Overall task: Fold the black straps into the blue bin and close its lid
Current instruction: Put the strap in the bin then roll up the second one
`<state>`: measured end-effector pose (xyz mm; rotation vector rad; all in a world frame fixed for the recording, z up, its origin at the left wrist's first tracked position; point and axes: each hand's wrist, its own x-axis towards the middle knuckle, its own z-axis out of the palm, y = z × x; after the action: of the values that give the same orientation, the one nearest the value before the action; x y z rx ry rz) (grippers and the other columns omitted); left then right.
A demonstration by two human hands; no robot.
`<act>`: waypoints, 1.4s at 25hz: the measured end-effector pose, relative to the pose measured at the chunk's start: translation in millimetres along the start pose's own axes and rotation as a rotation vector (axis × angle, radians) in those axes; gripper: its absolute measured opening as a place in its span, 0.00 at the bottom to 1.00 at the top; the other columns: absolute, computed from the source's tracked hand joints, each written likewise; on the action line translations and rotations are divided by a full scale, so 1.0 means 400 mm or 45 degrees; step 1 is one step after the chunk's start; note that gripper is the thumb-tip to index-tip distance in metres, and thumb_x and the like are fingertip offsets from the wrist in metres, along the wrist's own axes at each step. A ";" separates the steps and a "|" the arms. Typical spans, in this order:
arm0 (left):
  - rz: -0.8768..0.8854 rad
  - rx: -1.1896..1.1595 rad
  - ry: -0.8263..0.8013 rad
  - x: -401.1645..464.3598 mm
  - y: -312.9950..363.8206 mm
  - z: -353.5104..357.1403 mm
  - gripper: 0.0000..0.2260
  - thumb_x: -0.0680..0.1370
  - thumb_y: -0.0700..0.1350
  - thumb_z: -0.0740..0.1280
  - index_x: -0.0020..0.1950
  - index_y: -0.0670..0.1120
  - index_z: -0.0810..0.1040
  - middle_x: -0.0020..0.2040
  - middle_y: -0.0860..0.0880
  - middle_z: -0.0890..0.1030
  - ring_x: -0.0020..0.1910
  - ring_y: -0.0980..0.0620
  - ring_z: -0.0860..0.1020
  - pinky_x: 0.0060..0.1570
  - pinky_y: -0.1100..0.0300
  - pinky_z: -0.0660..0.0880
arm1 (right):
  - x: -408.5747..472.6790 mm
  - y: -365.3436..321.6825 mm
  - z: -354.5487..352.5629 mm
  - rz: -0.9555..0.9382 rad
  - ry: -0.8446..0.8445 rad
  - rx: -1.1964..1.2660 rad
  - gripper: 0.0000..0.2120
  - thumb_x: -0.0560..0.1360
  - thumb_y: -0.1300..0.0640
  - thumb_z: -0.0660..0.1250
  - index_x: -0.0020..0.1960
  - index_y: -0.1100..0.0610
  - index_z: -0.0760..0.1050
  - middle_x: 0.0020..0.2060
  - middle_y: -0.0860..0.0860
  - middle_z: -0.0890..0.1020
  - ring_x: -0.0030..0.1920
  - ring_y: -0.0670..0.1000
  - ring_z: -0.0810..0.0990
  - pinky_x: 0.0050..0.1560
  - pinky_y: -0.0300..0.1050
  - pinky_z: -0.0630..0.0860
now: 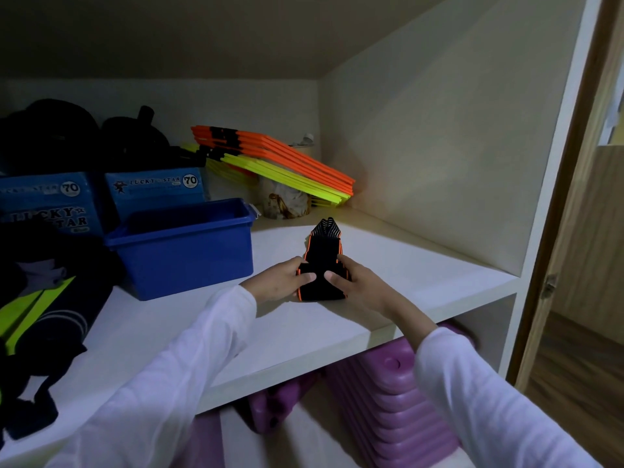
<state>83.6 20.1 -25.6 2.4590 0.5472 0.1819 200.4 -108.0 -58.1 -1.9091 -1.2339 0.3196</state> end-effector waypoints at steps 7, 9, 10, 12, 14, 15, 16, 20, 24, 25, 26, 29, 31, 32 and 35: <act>-0.036 -0.107 0.057 0.022 -0.006 -0.002 0.17 0.82 0.46 0.57 0.68 0.41 0.68 0.62 0.39 0.77 0.52 0.47 0.75 0.42 0.64 0.71 | 0.007 0.013 -0.014 0.025 -0.008 0.266 0.30 0.70 0.49 0.64 0.68 0.60 0.67 0.55 0.54 0.80 0.52 0.49 0.78 0.57 0.45 0.75; -0.069 -0.220 0.109 0.019 -0.014 0.001 0.17 0.82 0.46 0.57 0.68 0.41 0.69 0.59 0.38 0.77 0.50 0.47 0.75 0.40 0.66 0.69 | 0.004 0.013 -0.028 0.009 -0.046 0.397 0.08 0.76 0.65 0.62 0.54 0.61 0.75 0.39 0.50 0.79 0.37 0.43 0.76 0.43 0.36 0.72; -0.083 -0.276 0.129 0.018 -0.017 0.005 0.16 0.82 0.46 0.57 0.68 0.42 0.69 0.60 0.39 0.77 0.52 0.46 0.75 0.41 0.64 0.69 | 0.002 0.011 -0.035 0.011 -0.057 0.453 0.08 0.76 0.68 0.62 0.49 0.58 0.76 0.36 0.48 0.77 0.34 0.41 0.75 0.40 0.34 0.71; -0.085 -0.415 0.159 0.016 -0.015 0.014 0.15 0.82 0.46 0.58 0.67 0.43 0.70 0.63 0.41 0.76 0.53 0.50 0.74 0.42 0.64 0.69 | -0.004 -0.001 -0.043 0.037 -0.051 0.552 0.11 0.77 0.68 0.62 0.42 0.55 0.75 0.35 0.50 0.75 0.34 0.44 0.73 0.37 0.34 0.69; -0.087 -0.564 0.198 0.022 -0.007 0.024 0.15 0.81 0.46 0.58 0.67 0.43 0.70 0.63 0.42 0.76 0.56 0.50 0.74 0.47 0.65 0.71 | 0.005 -0.007 -0.045 0.070 0.004 0.594 0.12 0.78 0.67 0.61 0.40 0.55 0.74 0.34 0.50 0.74 0.34 0.46 0.71 0.35 0.35 0.67; -0.103 -0.654 0.210 0.028 -0.004 0.029 0.15 0.81 0.46 0.59 0.67 0.43 0.70 0.63 0.43 0.76 0.59 0.49 0.74 0.54 0.62 0.73 | 0.012 -0.008 -0.041 0.091 0.036 0.588 0.11 0.78 0.67 0.60 0.42 0.55 0.74 0.35 0.50 0.74 0.35 0.46 0.71 0.35 0.35 0.66; -0.120 -0.764 0.215 0.035 -0.004 0.034 0.15 0.81 0.45 0.58 0.67 0.42 0.69 0.64 0.43 0.76 0.62 0.47 0.74 0.61 0.56 0.73 | 0.017 -0.010 -0.036 0.106 0.065 0.577 0.09 0.79 0.66 0.59 0.45 0.57 0.75 0.36 0.50 0.74 0.36 0.46 0.71 0.36 0.36 0.67; -0.176 -1.166 0.149 0.047 0.007 0.052 0.16 0.82 0.42 0.57 0.69 0.38 0.65 0.61 0.41 0.75 0.63 0.45 0.74 0.68 0.51 0.69 | 0.033 -0.005 -0.010 0.168 0.154 0.459 0.14 0.80 0.63 0.58 0.63 0.64 0.73 0.51 0.58 0.80 0.47 0.53 0.77 0.53 0.47 0.75; -0.189 -1.233 0.103 0.041 0.014 0.065 0.16 0.82 0.37 0.56 0.70 0.38 0.64 0.58 0.42 0.75 0.60 0.45 0.73 0.59 0.49 0.72 | 0.037 0.005 -0.012 0.233 0.167 0.591 0.15 0.79 0.64 0.59 0.63 0.70 0.73 0.56 0.62 0.79 0.50 0.54 0.79 0.49 0.40 0.80; -0.191 -1.229 0.092 0.040 0.014 0.066 0.16 0.82 0.36 0.56 0.70 0.38 0.65 0.57 0.43 0.75 0.59 0.45 0.73 0.55 0.50 0.74 | 0.036 0.002 -0.016 0.249 0.161 0.594 0.14 0.79 0.64 0.60 0.61 0.70 0.74 0.52 0.61 0.79 0.48 0.54 0.78 0.43 0.36 0.79; -0.195 -1.218 0.086 0.039 0.015 0.067 0.16 0.82 0.36 0.56 0.69 0.38 0.65 0.57 0.42 0.75 0.58 0.45 0.73 0.51 0.52 0.74 | 0.034 -0.003 -0.021 0.266 0.163 0.561 0.12 0.78 0.63 0.62 0.57 0.69 0.76 0.48 0.59 0.79 0.45 0.54 0.78 0.38 0.35 0.79; -0.265 -1.137 0.135 0.045 0.017 0.066 0.15 0.82 0.37 0.57 0.68 0.37 0.67 0.61 0.39 0.76 0.57 0.43 0.75 0.55 0.49 0.75 | 0.042 -0.007 -0.033 0.339 0.184 0.404 0.13 0.76 0.61 0.65 0.33 0.61 0.73 0.29 0.54 0.72 0.28 0.51 0.71 0.26 0.36 0.69; -0.309 -1.050 0.207 0.050 0.014 0.066 0.10 0.81 0.38 0.60 0.61 0.36 0.72 0.60 0.37 0.77 0.55 0.42 0.76 0.54 0.50 0.76 | 0.054 -0.005 -0.035 0.402 0.186 0.317 0.21 0.76 0.59 0.66 0.27 0.58 0.63 0.21 0.52 0.67 0.23 0.50 0.65 0.23 0.36 0.62; -0.324 -1.012 0.232 0.053 0.011 0.068 0.06 0.80 0.38 0.61 0.53 0.37 0.74 0.56 0.37 0.77 0.52 0.43 0.77 0.50 0.52 0.77 | 0.057 -0.004 -0.033 0.439 0.182 0.267 0.22 0.75 0.58 0.67 0.26 0.58 0.61 0.17 0.51 0.67 0.21 0.50 0.65 0.22 0.37 0.61; -0.363 -0.943 0.304 0.068 -0.008 0.081 0.07 0.78 0.38 0.65 0.40 0.40 0.73 0.50 0.39 0.76 0.47 0.45 0.77 0.41 0.59 0.76 | 0.071 0.003 -0.025 0.537 0.164 0.168 0.21 0.75 0.56 0.67 0.28 0.58 0.62 0.14 0.50 0.68 0.19 0.49 0.66 0.22 0.38 0.61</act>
<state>115.4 16.7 -53.7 1.6333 0.7609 0.4705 220.9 -89.2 -46.6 -2.0286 -0.7019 0.4768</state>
